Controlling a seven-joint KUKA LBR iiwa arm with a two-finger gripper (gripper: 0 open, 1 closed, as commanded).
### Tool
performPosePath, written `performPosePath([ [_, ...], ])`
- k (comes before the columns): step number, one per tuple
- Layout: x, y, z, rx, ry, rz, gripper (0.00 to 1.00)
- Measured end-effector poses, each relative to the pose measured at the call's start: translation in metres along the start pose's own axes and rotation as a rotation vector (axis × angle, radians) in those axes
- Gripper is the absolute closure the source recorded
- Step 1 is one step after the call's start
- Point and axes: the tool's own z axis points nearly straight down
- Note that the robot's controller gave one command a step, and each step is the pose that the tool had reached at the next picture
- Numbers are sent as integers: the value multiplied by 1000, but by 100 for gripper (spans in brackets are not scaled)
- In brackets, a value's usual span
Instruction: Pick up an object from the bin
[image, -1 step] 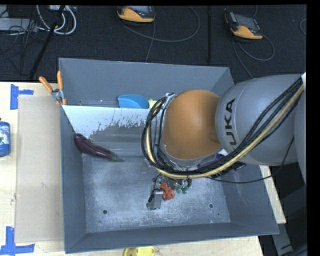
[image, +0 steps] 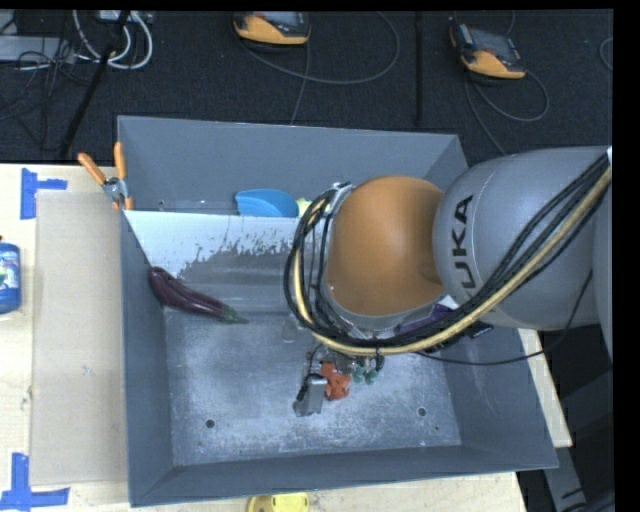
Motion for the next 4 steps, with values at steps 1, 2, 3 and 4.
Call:
performPosePath([
  [1, 2, -10, 5, 0, 0, -29, 0],
  [2, -9, -55, 26, 0, 0, -35, 0],
  [3, -43, -79, 42, 1, -3, -30, 0],
  [4, -14, -136, 114, 1, 1, -178, 100],
])
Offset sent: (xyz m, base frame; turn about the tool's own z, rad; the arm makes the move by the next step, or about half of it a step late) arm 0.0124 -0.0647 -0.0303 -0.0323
